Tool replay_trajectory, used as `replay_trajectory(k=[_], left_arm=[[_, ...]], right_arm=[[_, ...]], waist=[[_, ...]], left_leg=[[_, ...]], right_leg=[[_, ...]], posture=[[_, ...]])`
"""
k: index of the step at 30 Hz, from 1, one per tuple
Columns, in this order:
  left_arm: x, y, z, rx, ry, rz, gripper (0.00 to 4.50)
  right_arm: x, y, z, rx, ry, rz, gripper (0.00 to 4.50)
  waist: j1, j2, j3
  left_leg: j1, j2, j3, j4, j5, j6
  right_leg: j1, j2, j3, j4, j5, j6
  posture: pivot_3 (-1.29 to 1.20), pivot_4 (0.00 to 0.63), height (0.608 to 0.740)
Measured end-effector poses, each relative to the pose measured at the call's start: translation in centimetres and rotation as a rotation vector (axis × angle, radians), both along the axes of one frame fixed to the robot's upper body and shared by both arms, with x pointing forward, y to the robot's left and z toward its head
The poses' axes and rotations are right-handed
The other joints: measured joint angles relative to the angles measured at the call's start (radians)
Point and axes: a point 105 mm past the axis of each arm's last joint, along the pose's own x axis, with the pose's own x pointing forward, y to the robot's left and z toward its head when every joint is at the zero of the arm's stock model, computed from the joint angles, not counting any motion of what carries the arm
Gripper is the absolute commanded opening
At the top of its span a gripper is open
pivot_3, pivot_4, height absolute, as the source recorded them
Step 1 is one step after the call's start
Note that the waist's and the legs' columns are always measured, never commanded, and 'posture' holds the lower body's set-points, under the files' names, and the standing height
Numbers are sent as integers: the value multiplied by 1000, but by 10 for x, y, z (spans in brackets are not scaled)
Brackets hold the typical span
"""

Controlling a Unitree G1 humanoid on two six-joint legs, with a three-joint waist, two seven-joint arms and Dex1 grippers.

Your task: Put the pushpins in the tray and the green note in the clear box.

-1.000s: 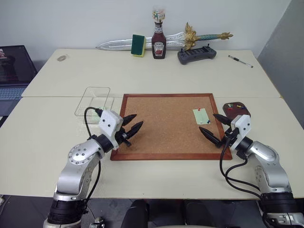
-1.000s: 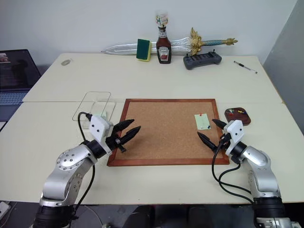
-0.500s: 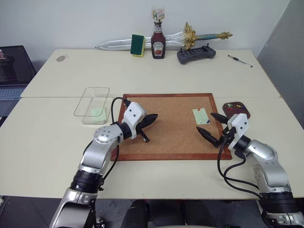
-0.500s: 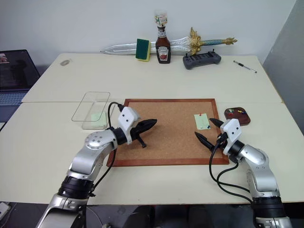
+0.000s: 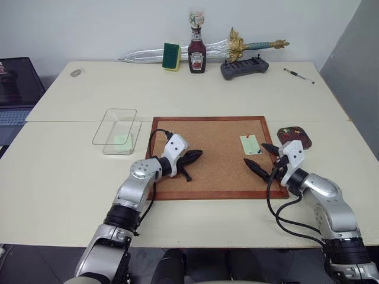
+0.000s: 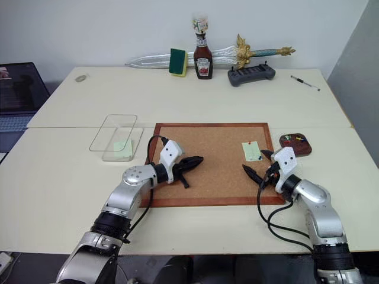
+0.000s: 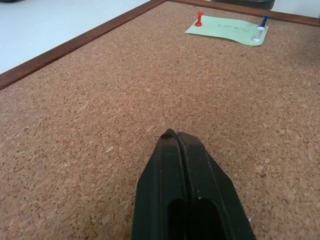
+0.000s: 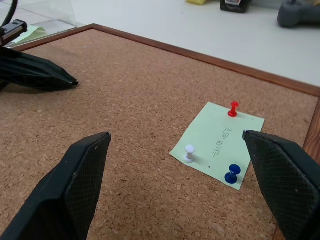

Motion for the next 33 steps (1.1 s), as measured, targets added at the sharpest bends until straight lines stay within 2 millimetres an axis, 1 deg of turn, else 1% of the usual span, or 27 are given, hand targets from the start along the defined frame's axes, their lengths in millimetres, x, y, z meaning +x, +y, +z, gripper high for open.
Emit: replay_trajectory(k=[5,7,11,13,16,19,23,27,28,29,32,33], left_arm=[[-1,0,0,0,-8,-12,5],[-1,-1,0,0,-9,-16,5],[-4,-2,-2,2,-8,-32,5],[-4,-2,-1,3,-13,-35,5],[-5,-2,-1,6,-17,-36,5],[-6,-2,-1,6,-13,-36,5],[-8,-3,-1,5,-12,-37,5],[-9,-2,-1,6,-11,-38,5],[-9,-2,-1,6,-8,-38,0],[-9,-2,-1,6,-6,-38,0],[-10,-2,-2,6,-3,-37,0],[-10,-2,-2,6,-3,-37,0]], right_arm=[[17,3,18,-5,-14,-7,4500],[23,4,21,-17,-21,-6,4500],[43,10,17,-82,-8,6,4500],[50,12,16,-111,-6,15,4500],[64,11,13,-154,1,2,4500],[73,11,11,-156,10,-9,4500],[80,12,10,-141,18,-11,4500],[81,8,5,-140,33,-8,4500],[81,7,4,-141,34,-7,4133],[81,6,4,-142,35,-7,4058],[81,4,4,-144,31,-9,3404],[81,3,5,-146,29,-9,3124]], waist=[[-1,0,0],[-1,0,0],[-5,0,-1],[-7,0,-1],[-10,0,-1],[-12,0,-1],[-14,0,-1],[-15,1,-1],[-15,1,-1],[-16,1,-1],[-19,1,-1],[-20,1,-1]], left_leg=[[0,0,0,0,0,0],[0,0,0,0,0,0],[0,-1,1,0,0,0],[0,-1,0,0,0,0],[0,-1,1,0,0,0],[0,-1,1,0,0,0],[0,-1,1,0,1,-1],[0,-1,1,0,0,-1],[0,-1,1,0,0,-1],[0,-1,1,0,0,-1],[0,-1,1,0,0,-1],[0,-1,1,0,0,-1]], right_leg=[[0,0,0,0,0,0],[0,0,0,0,0,0],[0,0,1,0,0,0],[0,0,1,0,0,0],[-1,0,1,0,0,0],[-1,0,1,0,0,0],[-1,0,1,0,0,0],[-1,0,1,0,0,0],[-1,0,1,0,0,0],[-1,0,2,0,0,0],[-1,0,2,0,0,0],[-1,0,2,0,0,0]], posture=[[0,150,740],[0,150,740],[0,150,740],[0,150,740],[0,150,740],[0,150,740],[0,150,740],[0,150,740],[0,150,740],[0,150,740],[0,150,740],[0,150,740]])
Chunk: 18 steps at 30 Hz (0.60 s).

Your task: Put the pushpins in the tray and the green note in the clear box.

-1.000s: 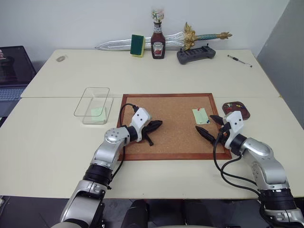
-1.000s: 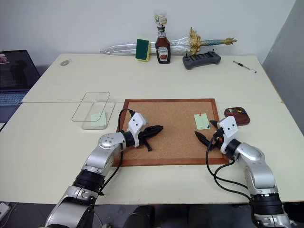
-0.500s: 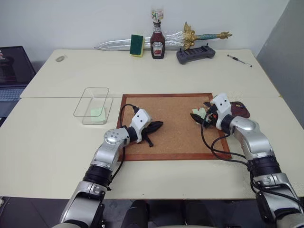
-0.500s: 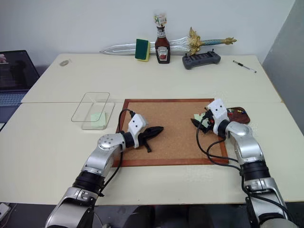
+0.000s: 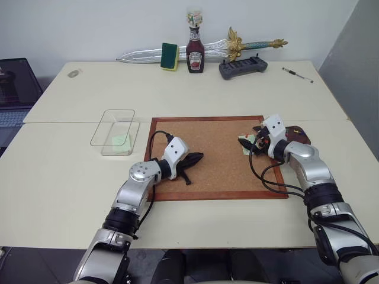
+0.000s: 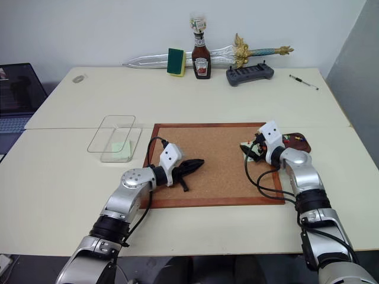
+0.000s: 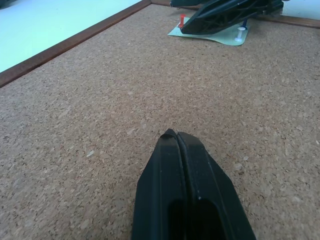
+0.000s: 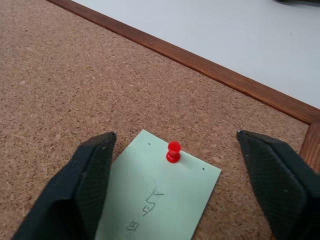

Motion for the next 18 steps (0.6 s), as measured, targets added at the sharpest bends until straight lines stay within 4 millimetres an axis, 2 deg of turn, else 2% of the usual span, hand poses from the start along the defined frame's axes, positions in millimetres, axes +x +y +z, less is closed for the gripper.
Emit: replay_trajectory(k=[12,15,18], left_arm=[[-3,-1,-1,0,5,-10,0],[-4,-2,-1,0,6,-14,0],[-4,-2,-1,0,10,-18,0]], right_arm=[[-1,-2,0,-26,0,10,525],[-1,0,-1,-45,-5,20,21],[-1,-1,0,-54,-7,23,21]], waist=[[-2,0,0],[-2,0,0],[-2,0,0]], left_leg=[[0,0,0,0,0,0],[0,0,0,0,0,0],[0,0,0,0,0,0]], right_leg=[[0,0,0,0,0,0],[0,0,0,0,0,0],[0,0,0,0,0,0]], posture=[[0,150,740],[0,150,740],[0,150,740]])
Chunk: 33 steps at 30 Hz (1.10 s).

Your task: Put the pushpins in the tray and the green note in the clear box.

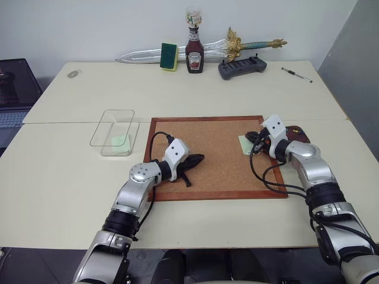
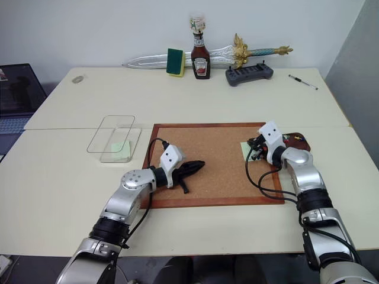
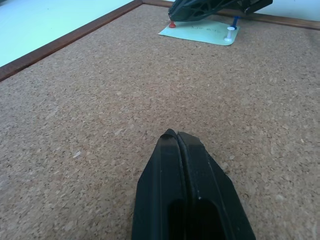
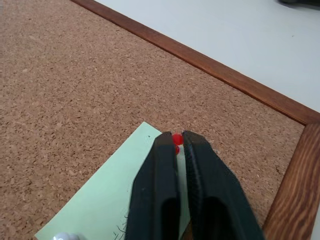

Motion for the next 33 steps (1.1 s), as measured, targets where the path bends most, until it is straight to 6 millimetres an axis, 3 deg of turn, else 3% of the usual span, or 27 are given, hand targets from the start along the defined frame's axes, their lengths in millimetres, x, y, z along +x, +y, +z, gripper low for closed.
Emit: replay_trajectory(k=[25,33], left_arm=[[-4,3,-4,13,36,8,0],[-5,3,-5,16,36,7,0]], right_arm=[[-14,8,17,10,-131,36,21],[-12,-2,23,28,-146,-10,21]], waist=[[-2,3,-3],[-2,3,-3]], left_leg=[[1,0,0,0,0,1],[1,0,0,0,0,1]], right_leg=[[0,0,1,0,0,0],[0,0,1,0,0,0]], posture=[[0,150,740],[0,150,740]])
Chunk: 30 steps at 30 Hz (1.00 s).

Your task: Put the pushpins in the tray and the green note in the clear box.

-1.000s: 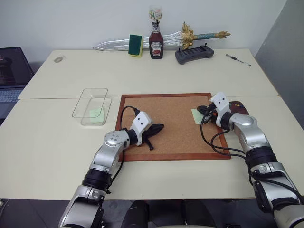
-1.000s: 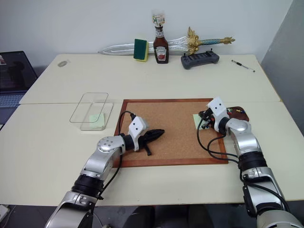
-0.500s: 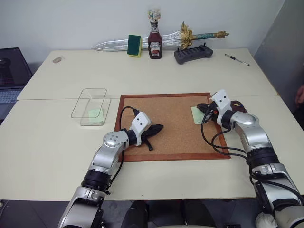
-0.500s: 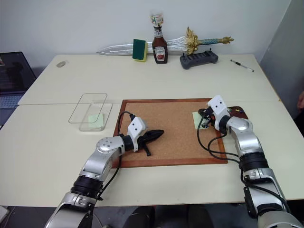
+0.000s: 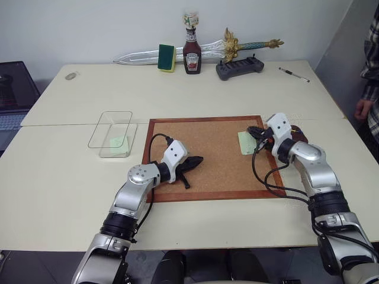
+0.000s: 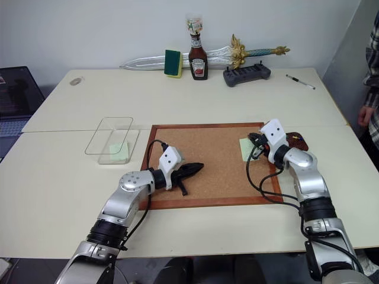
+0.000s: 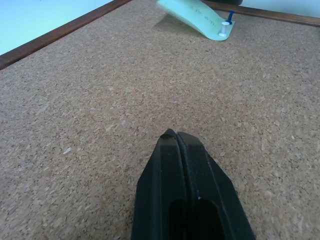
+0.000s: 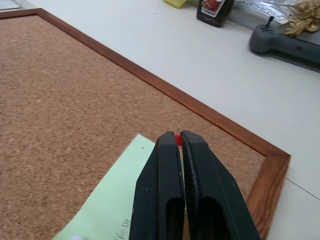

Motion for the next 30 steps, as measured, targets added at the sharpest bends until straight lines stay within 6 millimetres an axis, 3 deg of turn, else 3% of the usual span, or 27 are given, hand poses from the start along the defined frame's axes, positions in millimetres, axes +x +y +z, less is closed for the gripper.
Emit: replay_trajectory(k=[8,16,19,23,30], left_arm=[[0,-2,0,4,1,-5,0],[-1,-3,-1,7,1,-10,0],[0,-3,-1,8,2,-12,0],[0,-4,-1,8,2,-15,0],[0,-4,-2,8,7,-13,0]], right_arm=[[2,-16,9,40,-6,-61,21],[1,-79,29,102,4,-255,21],[-2,-88,25,104,35,-289,21],[-11,-103,2,90,148,-339,21],[-17,-108,-10,98,241,-370,21]], waist=[[1,0,0],[3,2,-1],[3,2,-1],[3,2,-2],[4,5,-4]], left_leg=[[0,0,0,0,0,0],[0,0,1,0,-1,1],[0,0,1,0,-1,1],[0,0,2,0,-1,2],[0,0,3,1,-1,3]], right_leg=[[0,0,0,0,0,0],[1,0,1,0,0,0],[1,0,1,0,0,0],[1,0,2,-1,0,0],[2,0,3,0,0,0]], posture=[[0,150,740],[0,150,740],[0,150,740],[0,150,740],[0,150,740]])
